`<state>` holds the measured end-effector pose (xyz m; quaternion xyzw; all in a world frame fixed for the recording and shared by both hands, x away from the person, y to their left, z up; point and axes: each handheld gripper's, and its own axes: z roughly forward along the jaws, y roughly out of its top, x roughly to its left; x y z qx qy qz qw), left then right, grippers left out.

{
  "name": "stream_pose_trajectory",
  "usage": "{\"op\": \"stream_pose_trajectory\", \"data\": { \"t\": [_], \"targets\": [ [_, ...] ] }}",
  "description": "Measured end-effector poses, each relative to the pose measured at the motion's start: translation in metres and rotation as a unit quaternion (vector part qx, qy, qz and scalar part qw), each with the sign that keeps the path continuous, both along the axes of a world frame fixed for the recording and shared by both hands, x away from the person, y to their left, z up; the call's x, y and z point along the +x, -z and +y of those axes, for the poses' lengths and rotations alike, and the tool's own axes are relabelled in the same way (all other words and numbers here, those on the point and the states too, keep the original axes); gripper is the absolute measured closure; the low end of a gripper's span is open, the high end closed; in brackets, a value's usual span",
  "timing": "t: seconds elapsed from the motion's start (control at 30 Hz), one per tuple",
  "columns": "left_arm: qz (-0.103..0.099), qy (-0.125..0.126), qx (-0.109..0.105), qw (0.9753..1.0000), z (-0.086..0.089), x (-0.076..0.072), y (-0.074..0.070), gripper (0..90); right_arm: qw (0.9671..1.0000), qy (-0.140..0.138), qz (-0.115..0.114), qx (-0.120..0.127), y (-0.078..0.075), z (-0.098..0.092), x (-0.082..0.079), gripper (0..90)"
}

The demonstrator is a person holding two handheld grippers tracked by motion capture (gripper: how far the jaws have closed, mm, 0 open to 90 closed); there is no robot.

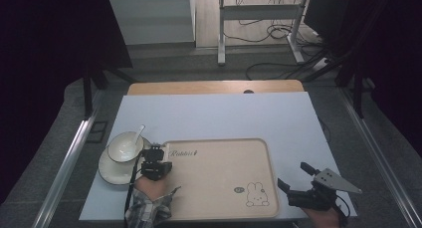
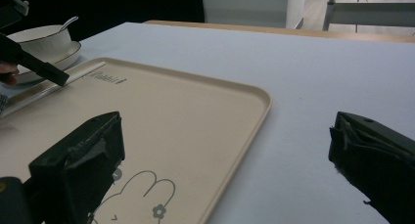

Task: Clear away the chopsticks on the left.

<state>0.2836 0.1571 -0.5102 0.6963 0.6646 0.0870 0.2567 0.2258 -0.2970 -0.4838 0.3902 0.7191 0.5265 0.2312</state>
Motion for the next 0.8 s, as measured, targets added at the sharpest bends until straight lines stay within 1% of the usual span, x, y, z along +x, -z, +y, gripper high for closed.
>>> {"op": "stream_pose_trajectory", "data": {
  "t": [0.1, 0.13, 0.17, 0.23, 0.27, 0.3, 0.37, 0.4, 0.47, 0.6, 0.63, 0.7, 0.77, 0.8],
  "targets": [
    [0.000, 0.016, -0.003, 0.9999, -0.001, -0.002, -0.002, 85.7, 1.0000, 0.000, 0.001, -0.001, 0.000, 0.000, 0.000, 0.0],
    [0.001, 0.023, -0.006, 0.9997, -0.001, -0.003, -0.003, 83.0, 1.0000, 0.000, 0.001, 0.000, 0.000, 0.000, 0.000, 0.0],
    [0.000, 0.029, -0.015, 0.9995, -0.001, -0.004, -0.004, 80.6, 1.0000, 0.000, 0.000, -0.001, 0.000, 0.000, 0.000, 0.0],
    [-0.007, 0.043, -0.019, 0.9989, 0.000, -0.006, -0.008, 73.8, 1.0000, 0.001, 0.001, 0.001, 0.000, 0.000, 0.000, 0.0],
    [-0.007, 0.047, -0.021, 0.9987, 0.000, -0.007, -0.010, 71.1, 1.0000, 0.001, 0.000, 0.000, 0.000, 0.000, 0.000, 0.0],
    [-0.009, 0.050, -0.023, 0.9985, 0.000, -0.007, -0.012, 67.1, 1.0000, 0.000, 0.000, 0.000, 0.000, 0.000, 0.000, 0.0],
    [-0.011, 0.065, -0.032, 0.9974, 0.000, -0.009, -0.015, 57.5, 1.0000, 0.000, 0.001, -0.001, 0.000, 0.000, 0.000, 0.0],
    [-0.012, 0.066, -0.037, 0.9970, 0.001, -0.010, -0.016, 51.2, 1.0000, 0.000, 0.001, -0.001, 0.000, 0.000, 0.000, 0.0],
    [-0.014, 0.082, -0.047, 0.9954, 0.002, -0.012, -0.018, 39.5, 1.0000, 0.000, 0.001, -0.001, 0.000, 0.000, 0.000, 0.0],
    [-0.016, 0.102, -0.045, 0.9936, 0.002, -0.017, -0.021, 22.5, 1.0000, -0.001, 0.000, -0.002, 0.000, 0.001, 0.000, 0.1],
    [-0.017, 0.107, -0.049, 0.9930, 0.003, -0.018, -0.021, 18.8, 1.0000, -0.001, 0.000, -0.003, 0.000, 0.001, 0.000, 0.1],
    [-0.016, 0.105, -0.050, 0.9931, 0.004, -0.020, -0.023, 12.4, 1.0000, -0.001, 0.000, -0.004, 0.000, 0.001, 0.000, 0.1],
    [-0.011, 0.096, -0.055, 0.9938, 0.007, -0.021, -0.025, 7.4, 1.0000, -0.001, -0.001, -0.006, 0.000, 0.002, 0.000, 0.2],
    [-0.012, 0.093, -0.056, 0.9940, 0.009, -0.022, -0.026, 6.9, 1.0000, -0.002, -0.001, -0.006, 0.000, 0.002, 0.000, 0.2]
  ]
}}
